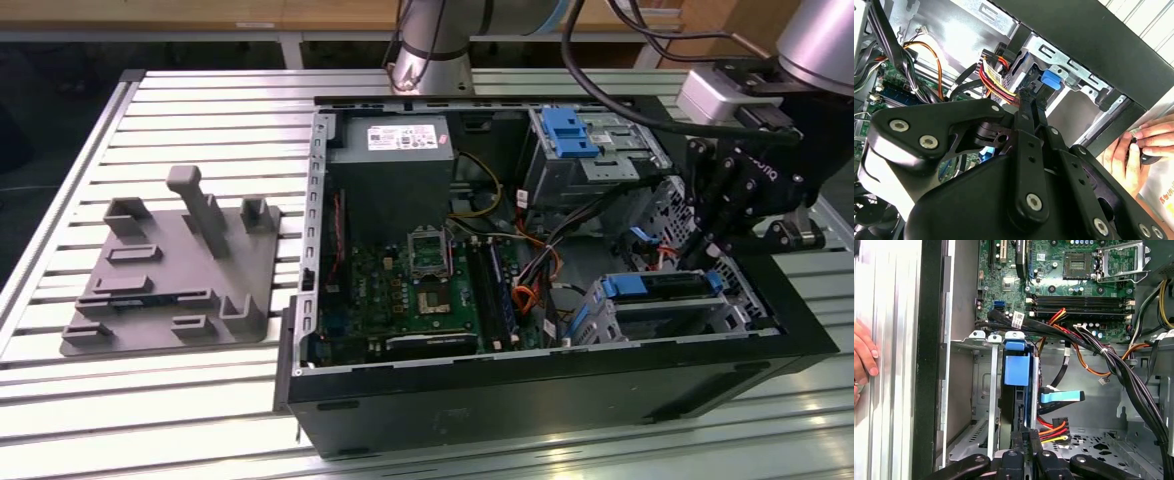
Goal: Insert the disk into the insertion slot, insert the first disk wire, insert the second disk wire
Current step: 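Insert the first disk wire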
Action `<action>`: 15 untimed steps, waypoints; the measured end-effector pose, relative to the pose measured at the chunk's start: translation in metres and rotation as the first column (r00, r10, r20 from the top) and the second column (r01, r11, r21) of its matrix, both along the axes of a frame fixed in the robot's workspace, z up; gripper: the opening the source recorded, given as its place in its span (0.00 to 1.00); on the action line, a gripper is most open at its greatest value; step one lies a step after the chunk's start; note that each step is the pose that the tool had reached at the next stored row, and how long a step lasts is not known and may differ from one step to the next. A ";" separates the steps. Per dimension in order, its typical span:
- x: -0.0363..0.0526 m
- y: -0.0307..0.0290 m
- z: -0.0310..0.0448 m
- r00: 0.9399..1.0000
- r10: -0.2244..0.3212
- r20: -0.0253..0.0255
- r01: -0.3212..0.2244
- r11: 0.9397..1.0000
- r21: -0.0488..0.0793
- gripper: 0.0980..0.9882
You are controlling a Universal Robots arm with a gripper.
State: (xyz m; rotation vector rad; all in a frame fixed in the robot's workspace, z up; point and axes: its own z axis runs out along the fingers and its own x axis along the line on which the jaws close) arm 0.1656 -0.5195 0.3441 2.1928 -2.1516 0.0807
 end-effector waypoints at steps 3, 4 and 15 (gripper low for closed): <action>0.0000 -0.0006 -0.0001 1.000 0.000 0.000 0.000 1.000 0.000 0.07; 0.0001 -0.0008 -0.0001 1.000 0.000 0.000 0.000 1.000 0.000 0.07; 0.0002 -0.0019 -0.0042 1.000 0.000 0.000 0.000 1.000 0.000 0.07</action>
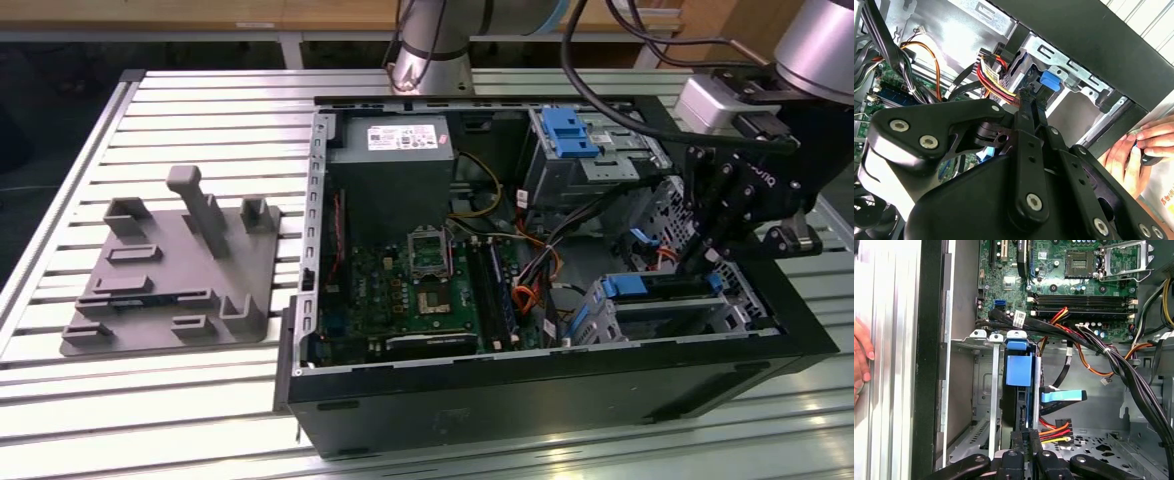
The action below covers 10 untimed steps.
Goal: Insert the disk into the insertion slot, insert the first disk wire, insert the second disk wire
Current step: 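Insert the first disk wire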
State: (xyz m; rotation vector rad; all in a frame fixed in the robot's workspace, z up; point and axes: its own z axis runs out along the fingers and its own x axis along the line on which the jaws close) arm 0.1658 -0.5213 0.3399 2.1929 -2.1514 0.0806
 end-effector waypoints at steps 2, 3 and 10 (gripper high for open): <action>0.0000 -0.0002 -0.0003 1.000 0.000 0.000 0.000 1.000 0.000 0.07; 0.0000 -0.0003 -0.0005 1.000 0.000 0.000 0.000 1.000 0.000 0.07; 0.0000 -0.0010 -0.0019 1.000 0.000 0.000 0.000 1.000 0.000 0.07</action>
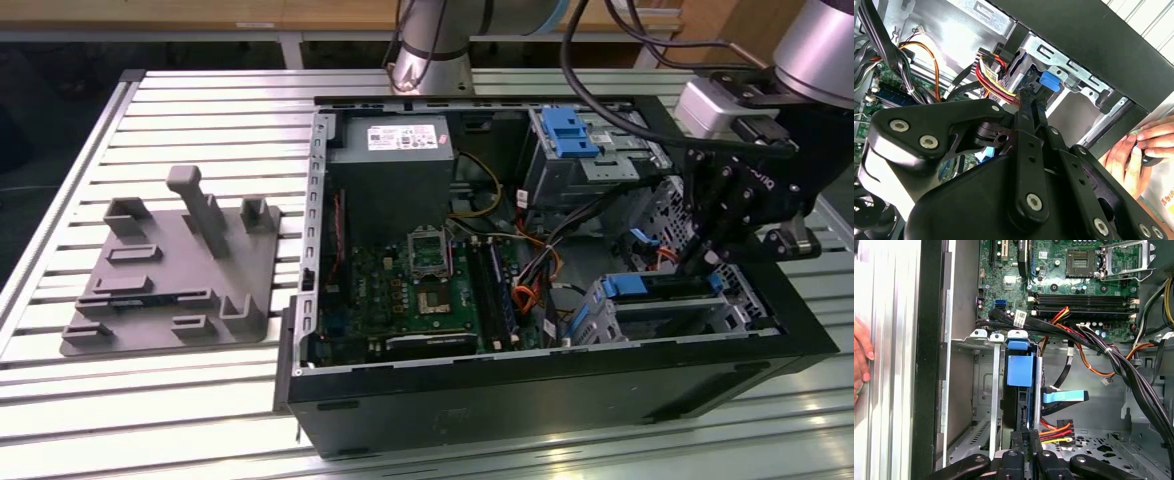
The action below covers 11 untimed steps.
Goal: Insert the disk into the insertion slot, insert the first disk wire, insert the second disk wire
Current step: 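Insert the first disk wire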
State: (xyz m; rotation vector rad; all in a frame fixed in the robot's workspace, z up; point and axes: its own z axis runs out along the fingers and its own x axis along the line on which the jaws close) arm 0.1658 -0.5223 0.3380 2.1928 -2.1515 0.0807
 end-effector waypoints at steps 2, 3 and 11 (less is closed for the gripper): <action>0.0000 0.0000 -0.0004 1.000 0.000 0.000 0.000 1.000 0.000 0.07; 0.0000 0.0000 -0.0005 1.000 0.000 0.000 0.000 1.000 0.000 0.07; 0.0000 0.0000 -0.0025 1.000 0.000 0.000 0.000 1.000 0.000 0.07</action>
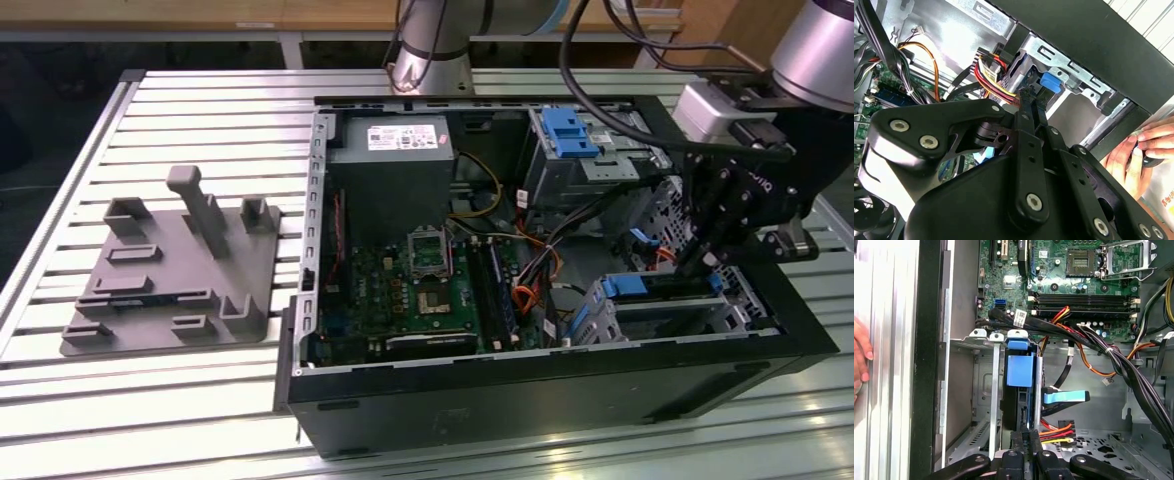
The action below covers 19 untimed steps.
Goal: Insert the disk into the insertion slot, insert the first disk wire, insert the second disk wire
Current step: 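Insert the first disk wire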
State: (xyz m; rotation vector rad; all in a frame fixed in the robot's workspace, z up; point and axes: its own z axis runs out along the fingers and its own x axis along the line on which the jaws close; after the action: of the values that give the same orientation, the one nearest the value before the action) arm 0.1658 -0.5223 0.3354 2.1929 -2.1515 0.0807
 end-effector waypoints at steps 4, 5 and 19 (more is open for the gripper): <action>0.0000 0.0000 -0.0011 1.000 0.000 0.000 0.000 1.000 0.000 0.07; 0.0000 0.0000 -0.0013 1.000 0.000 0.000 0.000 1.000 0.000 0.07; 0.0000 0.0000 -0.0051 1.000 0.000 0.000 0.000 1.000 0.000 0.07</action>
State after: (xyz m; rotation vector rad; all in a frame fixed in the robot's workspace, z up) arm 0.1658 -0.5224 0.3303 2.1928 -2.1515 0.0807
